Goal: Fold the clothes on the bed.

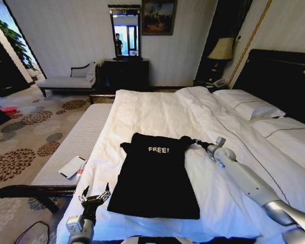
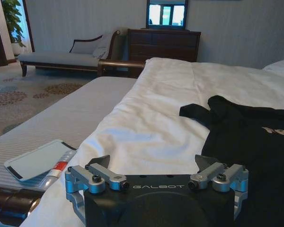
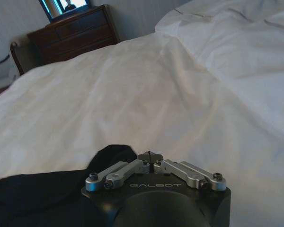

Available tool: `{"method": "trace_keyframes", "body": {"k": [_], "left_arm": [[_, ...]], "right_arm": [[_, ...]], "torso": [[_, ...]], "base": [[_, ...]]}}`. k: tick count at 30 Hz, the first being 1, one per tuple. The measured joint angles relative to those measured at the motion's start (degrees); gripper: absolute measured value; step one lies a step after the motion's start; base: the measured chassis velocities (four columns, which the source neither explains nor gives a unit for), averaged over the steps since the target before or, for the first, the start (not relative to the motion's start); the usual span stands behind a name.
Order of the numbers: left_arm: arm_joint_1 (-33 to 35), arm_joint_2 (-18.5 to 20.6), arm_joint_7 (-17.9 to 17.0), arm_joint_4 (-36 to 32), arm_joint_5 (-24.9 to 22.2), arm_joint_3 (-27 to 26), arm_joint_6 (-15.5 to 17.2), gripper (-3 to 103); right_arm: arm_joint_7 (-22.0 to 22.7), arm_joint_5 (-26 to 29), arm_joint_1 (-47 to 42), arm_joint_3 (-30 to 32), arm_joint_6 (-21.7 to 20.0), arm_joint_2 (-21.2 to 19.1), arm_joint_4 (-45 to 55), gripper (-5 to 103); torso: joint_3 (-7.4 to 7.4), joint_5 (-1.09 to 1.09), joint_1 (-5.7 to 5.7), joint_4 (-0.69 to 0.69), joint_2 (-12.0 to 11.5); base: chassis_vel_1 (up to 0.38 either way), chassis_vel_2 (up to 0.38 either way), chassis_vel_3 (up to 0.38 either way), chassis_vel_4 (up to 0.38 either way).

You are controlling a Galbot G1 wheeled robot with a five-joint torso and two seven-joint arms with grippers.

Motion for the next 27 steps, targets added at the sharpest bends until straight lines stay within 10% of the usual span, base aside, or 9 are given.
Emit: {"method": "trace_keyframes", "body": {"k": [27], "left_arm": [[-0.1,0.1,0.0,0.2,-0.3,-0.1,-0.4,100]], "right_arm": [[-3.9,-12.1,-1.3,-2.9,3.6,-3.5,0.6,0]], "torso": [[0.0,-0.01,0.0,0.0,0.0]], "base": [[0.0,0.0,0.0,0.0]]}}
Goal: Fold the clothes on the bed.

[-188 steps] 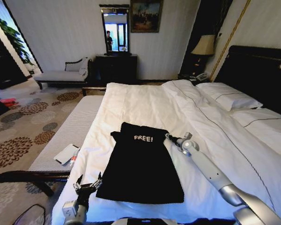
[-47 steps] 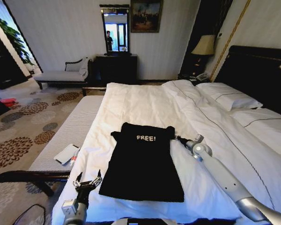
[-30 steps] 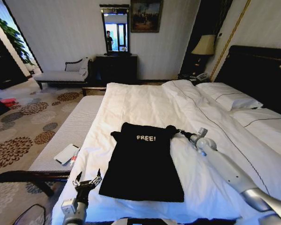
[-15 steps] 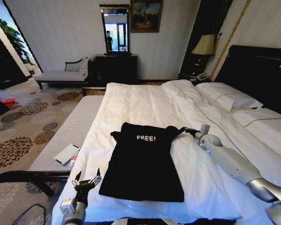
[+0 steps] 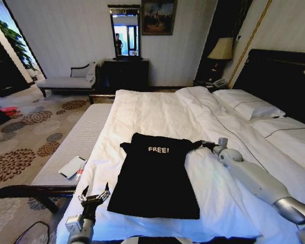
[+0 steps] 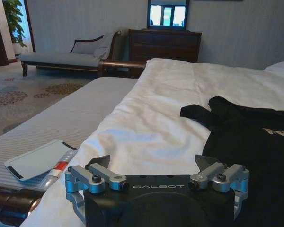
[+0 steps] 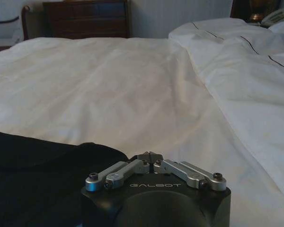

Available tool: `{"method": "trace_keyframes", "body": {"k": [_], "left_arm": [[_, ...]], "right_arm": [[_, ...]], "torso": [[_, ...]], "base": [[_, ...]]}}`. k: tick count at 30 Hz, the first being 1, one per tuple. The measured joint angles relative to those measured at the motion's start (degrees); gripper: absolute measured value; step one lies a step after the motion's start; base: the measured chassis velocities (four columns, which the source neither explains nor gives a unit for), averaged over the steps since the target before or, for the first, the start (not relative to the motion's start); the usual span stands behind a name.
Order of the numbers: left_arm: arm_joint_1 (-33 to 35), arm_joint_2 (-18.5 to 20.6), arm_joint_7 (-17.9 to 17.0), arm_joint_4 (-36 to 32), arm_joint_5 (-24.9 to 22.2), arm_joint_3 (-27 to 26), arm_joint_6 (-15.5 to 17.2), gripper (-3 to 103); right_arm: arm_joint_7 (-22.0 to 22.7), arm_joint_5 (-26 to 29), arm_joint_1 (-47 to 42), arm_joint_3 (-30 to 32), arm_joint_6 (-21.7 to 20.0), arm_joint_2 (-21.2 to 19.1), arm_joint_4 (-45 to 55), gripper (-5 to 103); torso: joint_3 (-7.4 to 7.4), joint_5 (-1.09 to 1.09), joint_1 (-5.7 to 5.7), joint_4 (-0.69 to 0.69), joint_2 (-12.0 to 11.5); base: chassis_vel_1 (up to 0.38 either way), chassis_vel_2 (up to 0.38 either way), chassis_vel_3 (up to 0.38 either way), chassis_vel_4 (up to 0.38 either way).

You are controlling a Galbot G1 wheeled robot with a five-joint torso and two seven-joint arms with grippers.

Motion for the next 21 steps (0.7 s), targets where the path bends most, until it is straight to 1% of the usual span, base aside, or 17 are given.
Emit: {"method": "trace_keyframes", "body": {"k": [3,5,10,12,14,16,18,21], "left_arm": [[-0.1,-0.1,0.0,0.2,0.1,0.1,0.0,100],[-0.2,-0.1,0.0,0.2,0.1,0.2,0.0,100],[-0.3,-0.2,0.0,0.4,0.1,0.4,0.0,100],[-0.2,-0.2,0.0,0.4,0.1,0.4,-0.1,100],[-0.1,-0.2,0.0,0.5,0.1,0.3,-0.2,100],[0.0,-0.2,0.0,0.5,0.1,0.3,-0.3,100],[0.0,-0.2,0.0,0.4,0.1,0.3,-0.4,100],[0.2,-0.3,0.0,0.3,0.0,0.0,-0.6,100]], "right_arm": [[-0.4,-0.2,-0.7,1.0,1.4,-0.1,1.5,0],[-0.4,-0.2,-0.8,1.3,1.6,-0.2,2.5,0],[0.0,0.1,-1.2,1.6,1.5,-1.2,10.1,0],[0.3,0.1,-1.2,1.3,1.4,-1.3,11.2,0],[1.0,0.1,-0.5,-0.6,1.0,-0.9,13.5,0],[1.5,-0.2,0.7,-3.0,0.8,-0.2,14.8,0],[1.6,-0.6,1.2,-4.3,0.7,0.2,15.2,0],[1.8,-2.4,2.9,-8.5,0.9,1.6,15.1,0]], "torso": [[0.0,0.0,0.0,-0.02,0.0],[0.0,0.0,0.0,-0.02,0.0],[0.0,-0.02,0.0,-0.01,0.0],[0.0,-0.02,0.0,0.0,0.0],[0.0,-0.01,0.0,-0.02,0.0],[0.0,-0.02,0.0,0.01,0.0],[0.0,-0.01,0.0,0.01,0.0],[0.0,-0.02,0.0,0.0,0.0]], "base": [[0.0,0.0,0.0,0.0],[0.0,0.0,0.0,0.0],[0.0,0.0,0.0,0.0],[0.0,0.0,0.0,0.0],[0.0,0.0,0.0,0.0],[0.0,0.0,0.0,0.0],[0.0,0.0,0.0,0.0],[0.0,0.0,0.0,0.0]]}}
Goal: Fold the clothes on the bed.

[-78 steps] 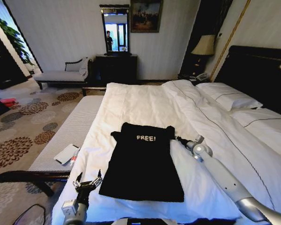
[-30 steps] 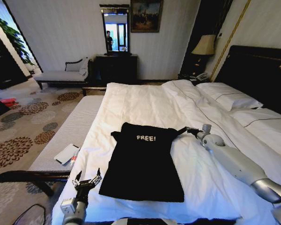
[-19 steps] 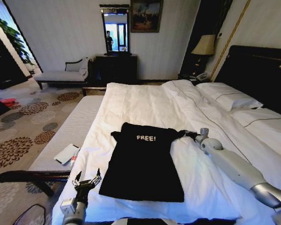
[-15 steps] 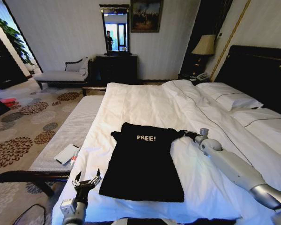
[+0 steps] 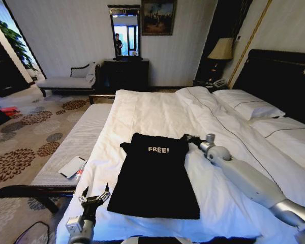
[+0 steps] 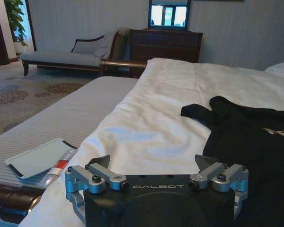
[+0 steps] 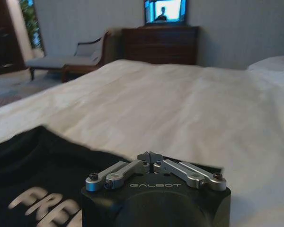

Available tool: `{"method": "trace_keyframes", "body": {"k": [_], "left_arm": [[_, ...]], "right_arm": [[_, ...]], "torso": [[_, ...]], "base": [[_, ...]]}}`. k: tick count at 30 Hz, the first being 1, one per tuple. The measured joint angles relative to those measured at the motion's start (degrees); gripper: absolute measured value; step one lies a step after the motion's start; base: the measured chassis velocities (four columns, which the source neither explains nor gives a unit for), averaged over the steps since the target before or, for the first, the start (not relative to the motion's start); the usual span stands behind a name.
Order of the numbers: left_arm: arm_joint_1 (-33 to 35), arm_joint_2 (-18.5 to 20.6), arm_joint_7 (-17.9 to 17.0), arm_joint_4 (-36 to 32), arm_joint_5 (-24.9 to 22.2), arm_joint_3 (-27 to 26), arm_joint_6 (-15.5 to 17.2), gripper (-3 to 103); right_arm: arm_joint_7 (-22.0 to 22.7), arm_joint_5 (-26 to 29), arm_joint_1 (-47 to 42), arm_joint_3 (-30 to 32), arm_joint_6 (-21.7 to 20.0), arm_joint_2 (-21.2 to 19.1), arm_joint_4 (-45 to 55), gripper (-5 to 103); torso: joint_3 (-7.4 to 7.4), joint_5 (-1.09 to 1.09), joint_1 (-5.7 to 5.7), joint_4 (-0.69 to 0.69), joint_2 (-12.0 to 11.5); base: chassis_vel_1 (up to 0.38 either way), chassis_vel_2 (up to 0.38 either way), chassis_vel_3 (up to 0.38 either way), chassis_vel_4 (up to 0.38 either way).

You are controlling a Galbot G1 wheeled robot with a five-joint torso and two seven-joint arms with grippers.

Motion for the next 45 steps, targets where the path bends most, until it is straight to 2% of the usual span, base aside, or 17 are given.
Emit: {"method": "trace_keyframes", "body": {"k": [10,19,21,23,25,26,28,29,32,33,36,38,39,40,41,43,45], "left_arm": [[-0.4,0.0,0.0,0.2,-0.3,-0.1,-0.2,100],[-1.3,0.1,0.0,0.9,-0.7,0.0,0.2,100],[-2.1,0.1,-0.1,1.3,-0.9,0.2,1.0,100],[-2.5,0.1,-0.2,1.5,-1.1,0.4,1.3,100],[-3.4,0.2,-0.4,1.6,-1.7,0.7,2.2,100],[-3.7,0.3,-0.4,1.6,-1.9,0.8,2.5,100],[-4.5,0.6,-0.5,1.6,-2.3,0.9,3.2,100],[-4.5,0.6,-0.5,1.6,-2.3,0.9,3.2,100],[-5.2,1.0,-0.7,1.3,-3.0,0.6,3.8,100],[-5.2,1.0,-0.7,1.3,-3.0,0.6,3.8,100],[-9.2,2.7,-2.1,0.9,-6.5,-0.3,6.2,100],[-11.2,3.5,-2.8,1.0,-8.0,-0.3,7.1,100],[-12.7,4.0,-3.2,1.1,-9.1,-0.3,7.6,100],[-16.5,5.4,-3.9,1.7,-12.1,0.0,8.8,100],[-16.5,5.4,-3.9,1.7,-12.1,0.0,8.8,100],[-22.8,8.0,-4.3,4.0,-16.5,1.1,10.0,100],[-26.4,10.3,-3.8,6.5,-18.3,1.9,10.3,100]], "right_arm": [[1.5,-2.0,3.0,-6.2,1.3,6.2,-5.8,0],[3.1,-2.0,3.6,-8.1,1.6,8.2,-7.5,-1],[3.1,-2.1,3.1,-8.1,1.8,8.0,-7.1,9],[3.2,-2.1,2.8,-8.0,1.8,7.8,-6.7,9],[3.2,-2.1,2.2,-7.5,1.9,7.2,-5.8,20],[3.2,-2.1,2.0,-7.2,2.2,6.9,-5.3,20],[2.2,-2.5,1.2,-6.9,3.0,5.8,-3.7,31],[2.2,-2.5,1.2,-6.9,3.0,5.8,-3.7,31],[2.9,-2.7,0.0,-5.4,3.9,5.1,-1.8,47],[2.9,-2.7,0.0,-5.4,3.9,5.1,-1.8,47],[6.0,-1.0,-3.5,1.5,4.1,3.8,0.5,63],[6.2,-0.8,-5.0,4.0,4.0,3.0,1.2,63],[6.3,-0.7,-6.4,6.1,4.1,2.3,1.8,69],[6.4,-0.4,-10.0,10.5,4.1,0.8,3.2,74],[6.4,-0.4,-10.0,10.5,4.1,0.8,3.2,74],[6.4,-0.2,-16.3,16.9,4.0,-1.2,5.4,85],[6.4,-0.2,-19.4,19.9,4.0,-2.0,6.4,90]], "torso": [[0.0,0.01,0.0,-0.01,0.0],[0.0,0.01,0.0,-0.01,0.0],[0.0,0.01,0.0,-0.01,0.0],[0.0,0.02,0.0,-0.02,0.0],[0.0,0.01,0.0,-0.01,0.0],[0.0,0.01,0.0,-0.01,0.0],[0.0,0.01,0.0,-0.03,0.0],[0.0,0.01,0.0,-0.03,0.0],[0.0,0.02,0.0,-0.01,0.0],[0.0,0.02,0.0,-0.01,0.0],[0.0,0.03,0.0,0.04,0.0],[0.0,0.02,0.0,0.03,0.0],[0.0,0.0,0.0,0.03,0.0],[0.0,0.0,0.0,-0.02,0.0],[0.0,0.0,0.0,-0.02,0.0],[0.0,0.02,0.0,-0.1,0.0],[-0.01,0.01,0.0,-0.16,0.0]], "base": [[0.0,0.0,0.0,0.0],[0.0,0.0,0.0,0.0],[0.0,0.0,0.0,0.0],[0.0,0.0,0.0,0.0],[0.0,0.0,0.0,0.0],[0.0,0.0,0.0,0.0],[0.0,0.0,0.0,0.0],[0.0,0.0,0.0,0.0],[0.0,0.0,0.0,0.0],[0.0,0.0,0.0,0.0],[0.0,0.0,0.0,0.0],[0.0,0.0,0.0,0.0],[0.0,0.0,0.0,0.0],[0.0,0.0,0.0,0.0],[0.0,0.0,0.0,0.0],[0.0,0.0,0.0,0.0],[0.0,0.0,0.0,0.0]]}}
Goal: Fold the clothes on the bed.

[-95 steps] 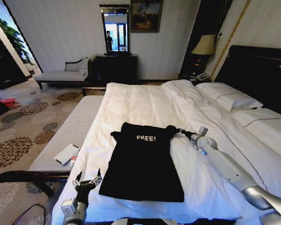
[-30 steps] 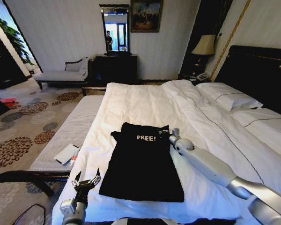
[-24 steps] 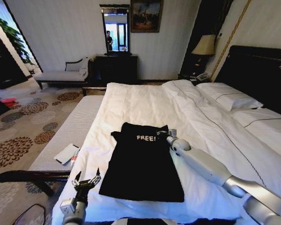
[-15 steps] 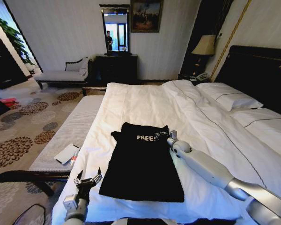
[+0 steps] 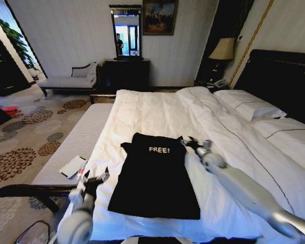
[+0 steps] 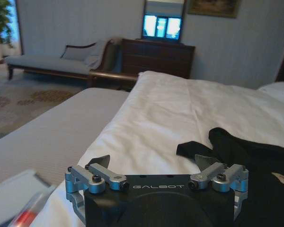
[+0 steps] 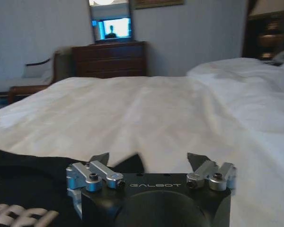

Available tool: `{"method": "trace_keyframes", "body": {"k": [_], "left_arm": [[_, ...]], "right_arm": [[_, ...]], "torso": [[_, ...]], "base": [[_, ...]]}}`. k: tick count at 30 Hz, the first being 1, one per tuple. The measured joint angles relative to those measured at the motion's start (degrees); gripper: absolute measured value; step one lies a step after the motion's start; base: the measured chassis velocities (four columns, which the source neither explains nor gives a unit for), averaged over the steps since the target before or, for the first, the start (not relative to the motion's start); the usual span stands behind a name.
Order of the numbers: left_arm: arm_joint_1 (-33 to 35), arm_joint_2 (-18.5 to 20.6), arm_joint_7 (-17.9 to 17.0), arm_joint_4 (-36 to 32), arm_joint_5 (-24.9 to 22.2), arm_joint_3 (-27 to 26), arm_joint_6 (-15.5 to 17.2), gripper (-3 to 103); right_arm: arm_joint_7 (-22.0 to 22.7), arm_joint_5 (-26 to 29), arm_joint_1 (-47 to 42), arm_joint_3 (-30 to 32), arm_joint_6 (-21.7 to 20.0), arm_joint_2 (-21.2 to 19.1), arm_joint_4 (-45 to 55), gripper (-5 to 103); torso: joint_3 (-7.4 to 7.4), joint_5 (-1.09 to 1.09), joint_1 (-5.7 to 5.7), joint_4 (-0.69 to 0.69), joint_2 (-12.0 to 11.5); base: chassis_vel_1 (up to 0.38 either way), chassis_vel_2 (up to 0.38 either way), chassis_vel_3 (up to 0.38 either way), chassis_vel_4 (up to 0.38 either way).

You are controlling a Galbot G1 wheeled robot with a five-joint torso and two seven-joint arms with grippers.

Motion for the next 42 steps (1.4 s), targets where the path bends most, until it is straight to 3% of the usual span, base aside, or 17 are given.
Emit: {"method": "trace_keyframes", "body": {"k": [2,4,8,11,17,21,24,30,42], "left_arm": [[-1.0,1.0,1.1,1.2,-0.5,-0.2,0.0,100],[-3.3,2.5,2.3,3.7,-2.3,-0.1,-0.1,100],[-11.2,3.5,3.7,9.9,-5.4,2.6,0.1,100],[-20.1,2.0,5.4,18.1,-7.2,5.9,0.0,100],[-26.1,1.2,8.3,25.0,-6.3,10.6,-0.2,100],[-28.1,2.8,11.1,26.8,-2.9,16.4,-0.2,100],[-28.9,4.5,13.8,27.2,2.3,21.4,-0.8,100],[-30.1,5.4,16.3,27.8,10.0,25.0,-3.2,100],[-35.2,3.0,17.1,31.5,11.6,30.1,-6.8,102]], "right_arm": [[0.0,0.0,-0.5,0.0,0.0,0.0,0.0,96],[0.0,0.3,-0.9,0.4,-0.1,0.3,0.5,99],[0.5,0.1,-5.5,5.4,-0.3,0.4,2.9,100],[0.8,-0.5,-11.3,11.9,-0.4,0.3,5.2,100],[0.8,-0.8,-17.6,18.1,-0.5,0.0,7.0,100],[1.1,-0.8,-20.2,20.6,-0.6,0.1,7.9,100],[1.4,-0.7,-21.3,21.8,-0.8,0.2,8.6,100],[1.5,-0.7,-22.3,22.7,-0.9,0.7,8.7,100],[1.0,-0.8,-21.7,22.3,-0.9,1.5,7.4,100]], "torso": [[0.0,-0.02,0.0,0.03,0.0],[0.01,0.07,0.0,0.28,0.0],[0.01,-0.01,0.0,0.22,0.0],[0.01,-0.02,0.0,0.09,0.0],[0.01,0.02,0.01,0.14,0.0],[0.01,0.0,0.01,0.16,0.0],[0.0,0.0,0.0,0.17,0.0],[0.01,0.01,0.0,0.16,0.0],[0.0,0.01,0.0,0.14,0.0]], "base": [[0.0,0.0,0.0,0.0],[0.0,0.0,0.0,0.0],[0.021,0.029,0.023,0.017],[0.0,0.0,0.0,0.0],[0.0,0.0,0.0,0.0],[0.0,0.0,0.0,0.0],[0.0,0.0,0.0,0.0],[0.0,0.0,0.0,0.0],[0.0,0.0,0.0,0.0]]}}
